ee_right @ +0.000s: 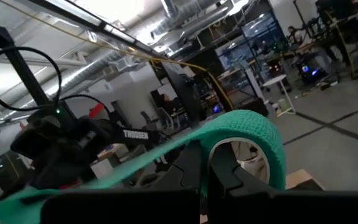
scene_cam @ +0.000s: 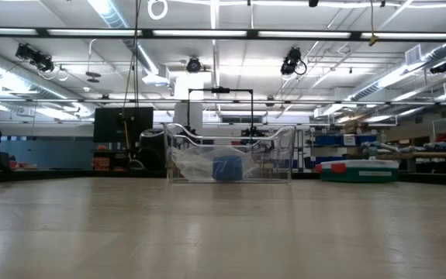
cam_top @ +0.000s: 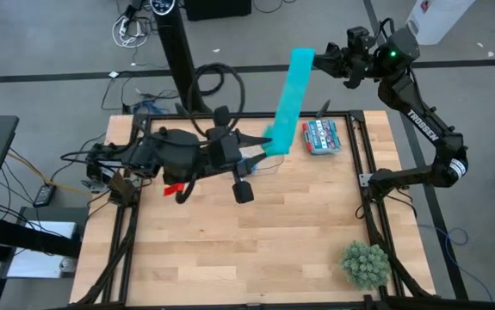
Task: Roll bandage
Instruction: Roll the sky blue bandage
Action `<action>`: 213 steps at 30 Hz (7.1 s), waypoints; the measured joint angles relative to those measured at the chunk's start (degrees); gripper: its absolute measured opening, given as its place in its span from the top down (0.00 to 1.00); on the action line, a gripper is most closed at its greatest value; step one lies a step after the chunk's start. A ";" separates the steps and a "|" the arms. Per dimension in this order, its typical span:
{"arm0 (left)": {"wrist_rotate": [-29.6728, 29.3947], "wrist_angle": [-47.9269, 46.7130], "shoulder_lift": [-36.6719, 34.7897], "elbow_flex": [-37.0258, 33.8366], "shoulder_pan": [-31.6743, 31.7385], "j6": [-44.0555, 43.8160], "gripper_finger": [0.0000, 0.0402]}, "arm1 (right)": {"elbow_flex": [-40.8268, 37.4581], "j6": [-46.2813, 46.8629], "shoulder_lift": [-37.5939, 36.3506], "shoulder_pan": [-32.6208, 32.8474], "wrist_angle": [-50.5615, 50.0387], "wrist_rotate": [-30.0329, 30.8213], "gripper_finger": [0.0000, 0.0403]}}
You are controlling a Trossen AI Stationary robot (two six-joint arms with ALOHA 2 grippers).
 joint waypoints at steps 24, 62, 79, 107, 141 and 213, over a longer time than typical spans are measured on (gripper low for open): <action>3.11 -15.44 -0.12 0.00 2.45 -20.32 0.38 | 0.00 2.40 -0.63 -3.66 4.00 -5.86 1.00; 19.76 -2.55 2.86 0.00 17.13 -28.32 0.39 | 0.02 4.88 -1.45 22.69 13.87 7.42 1.00; 21.34 -3.75 4.18 0.01 17.13 -27.29 0.67 | 0.04 5.32 -1.41 25.58 15.35 14.16 1.00; 27.14 8.04 -4.64 0.02 16.78 -28.16 1.00 | 0.07 -24.55 -1.44 13.65 -12.59 2.94 1.00; 15.36 0.81 -8.69 0.02 21.85 -20.47 1.00 | 0.04 -26.49 -4.93 30.46 -13.38 -9.22 1.00; 27.77 5.10 2.03 0.02 16.87 -25.06 0.99 | 0.02 -2.36 -6.43 8.17 3.64 8.50 1.00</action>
